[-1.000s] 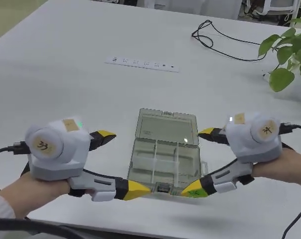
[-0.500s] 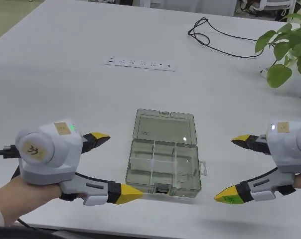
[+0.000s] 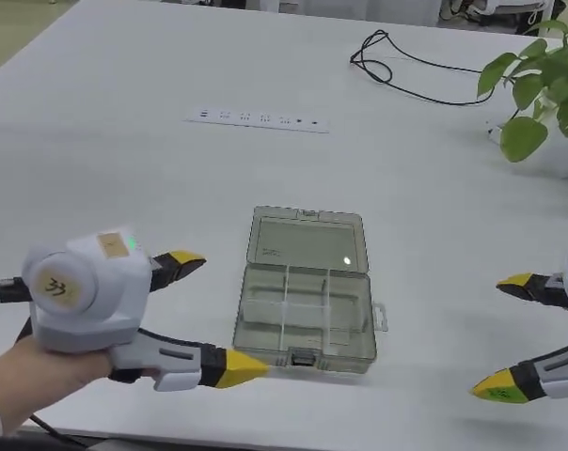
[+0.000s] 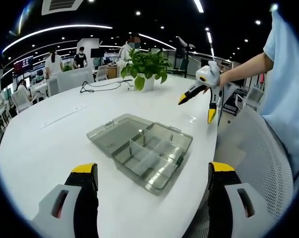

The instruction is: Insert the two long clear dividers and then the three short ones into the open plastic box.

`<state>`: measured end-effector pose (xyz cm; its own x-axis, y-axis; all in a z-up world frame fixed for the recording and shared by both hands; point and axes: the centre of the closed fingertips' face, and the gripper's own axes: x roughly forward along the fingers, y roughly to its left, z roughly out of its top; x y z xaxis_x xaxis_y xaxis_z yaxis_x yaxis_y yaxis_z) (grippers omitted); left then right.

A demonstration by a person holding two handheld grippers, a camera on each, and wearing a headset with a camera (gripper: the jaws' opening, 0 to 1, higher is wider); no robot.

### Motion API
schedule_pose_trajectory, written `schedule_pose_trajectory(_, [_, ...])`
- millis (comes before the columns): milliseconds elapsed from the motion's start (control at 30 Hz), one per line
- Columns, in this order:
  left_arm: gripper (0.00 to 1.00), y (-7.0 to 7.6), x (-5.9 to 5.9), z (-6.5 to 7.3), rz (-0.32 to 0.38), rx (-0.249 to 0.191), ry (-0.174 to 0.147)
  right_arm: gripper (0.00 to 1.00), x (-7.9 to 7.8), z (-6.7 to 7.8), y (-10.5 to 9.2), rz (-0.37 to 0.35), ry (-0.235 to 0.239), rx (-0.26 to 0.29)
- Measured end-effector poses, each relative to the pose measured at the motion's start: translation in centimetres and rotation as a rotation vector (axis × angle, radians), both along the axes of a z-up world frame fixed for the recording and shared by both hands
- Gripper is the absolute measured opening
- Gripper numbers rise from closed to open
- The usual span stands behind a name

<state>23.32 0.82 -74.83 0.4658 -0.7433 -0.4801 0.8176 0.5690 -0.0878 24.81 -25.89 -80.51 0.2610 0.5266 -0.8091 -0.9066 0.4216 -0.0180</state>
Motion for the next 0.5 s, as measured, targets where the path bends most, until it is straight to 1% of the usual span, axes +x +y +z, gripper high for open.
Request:
schedule_pose_trajectory(100, [0.94, 0.0, -0.1, 0.0, 0.003, 0.001, 0.005, 0.94, -0.1, -0.6, -0.8, -0.018, 0.022, -0.003])
schedule_pose_trajectory(133, [0.94, -0.1, -0.1, 0.0, 0.004, 0.001, 0.006, 0.93, -0.2, -1.0, -1.3, -0.016, 0.029, -0.025])
schedule_pose_trajectory(167, [0.94, -0.1, -0.1, 0.0, 0.006, -0.001, 0.005, 0.92, -0.2, -1.2, -1.6, -0.012, 0.032, -0.035])
schedule_pose_trajectory(200, [0.94, -0.1, -0.1, 0.1, 0.007, -0.003, 0.004, 0.91, -0.4, -1.5, -2.0, -0.008, 0.045, -0.047])
schedule_pose_trajectory(300, [0.94, 0.0, 0.0, 0.1, 0.012, -0.005, 0.001, 0.88, -0.5, -2.0, -2.7, 0.023, 0.056, -0.088])
schedule_pose_trajectory(367, [0.94, 0.0, 0.0, 0.1, 0.014, -0.004, 0.004, 0.86, -0.3, -2.3, -3.3, 0.035, 0.058, -0.124])
schedule_pose_trajectory(400, [0.93, 0.0, -0.1, 0.0, 0.014, -0.002, 0.004, 0.85, -0.1, -2.5, -3.8, 0.047, 0.058, -0.159])
schedule_pose_trajectory(467, [0.93, 0.1, -0.1, 0.0, 0.016, -0.003, 0.005, 0.78, 0.1, -2.6, -3.9, 0.056, 0.067, -0.159])
schedule_pose_trajectory(500, [0.93, 0.1, -0.1, 0.0, 0.018, -0.004, 0.005, 0.74, 0.1, -2.7, -4.1, 0.06, 0.085, -0.17])
